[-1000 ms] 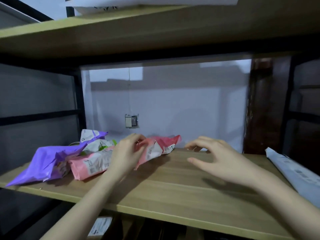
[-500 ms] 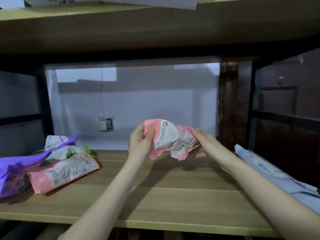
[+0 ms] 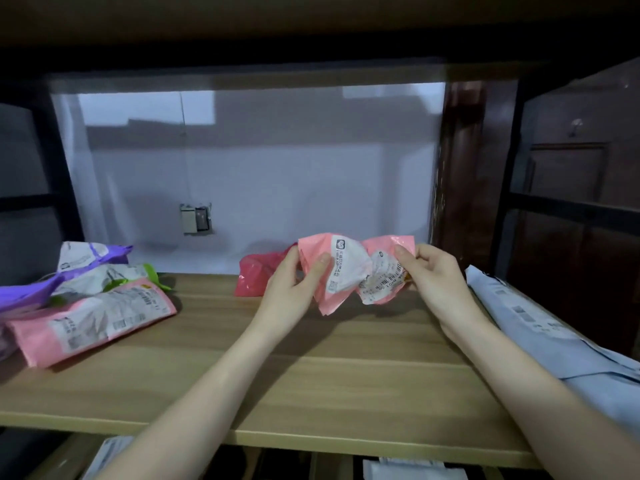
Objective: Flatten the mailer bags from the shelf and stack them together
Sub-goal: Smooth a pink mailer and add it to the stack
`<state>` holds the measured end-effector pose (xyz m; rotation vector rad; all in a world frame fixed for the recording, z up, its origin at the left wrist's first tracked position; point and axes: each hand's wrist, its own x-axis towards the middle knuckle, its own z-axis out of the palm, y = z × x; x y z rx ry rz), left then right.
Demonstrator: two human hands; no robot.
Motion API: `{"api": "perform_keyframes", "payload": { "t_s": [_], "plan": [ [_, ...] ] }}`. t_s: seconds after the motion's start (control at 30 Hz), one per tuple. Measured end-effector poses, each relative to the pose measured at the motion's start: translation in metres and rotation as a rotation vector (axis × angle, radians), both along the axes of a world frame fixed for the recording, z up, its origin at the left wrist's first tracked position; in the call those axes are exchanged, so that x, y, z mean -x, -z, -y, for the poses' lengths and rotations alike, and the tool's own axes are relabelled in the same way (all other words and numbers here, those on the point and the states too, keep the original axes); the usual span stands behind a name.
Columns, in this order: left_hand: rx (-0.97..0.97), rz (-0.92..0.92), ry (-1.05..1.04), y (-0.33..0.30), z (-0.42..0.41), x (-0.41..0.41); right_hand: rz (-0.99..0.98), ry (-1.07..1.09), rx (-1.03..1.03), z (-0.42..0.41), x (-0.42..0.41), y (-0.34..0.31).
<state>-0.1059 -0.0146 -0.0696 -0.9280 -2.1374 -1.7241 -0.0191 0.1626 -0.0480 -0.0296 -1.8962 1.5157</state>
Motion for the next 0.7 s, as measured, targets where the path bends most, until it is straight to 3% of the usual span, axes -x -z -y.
{"api": "perform_keyframes", "payload": {
  "t_s": [0.13, 0.33, 0.53, 0.7],
  "plan": [
    [-0.113, 0.022, -0.006, -0.002, 0.002, -0.002, 0.000, -0.011, -0.033, 0.003, 0.002, 0.004],
    [-0.144, -0.029, -0.013, -0.001, 0.002, -0.004, 0.216, -0.123, 0.186, 0.008, 0.003, 0.008],
    [-0.102, -0.059, -0.024, 0.001, -0.002, -0.008, 0.082, -0.138, 0.301, -0.001, 0.005, 0.011],
    [-0.109, -0.067, -0.063, 0.000, -0.002, -0.010, -0.010, -0.077, 0.128, -0.001, 0.003, 0.012]
  ]
}}
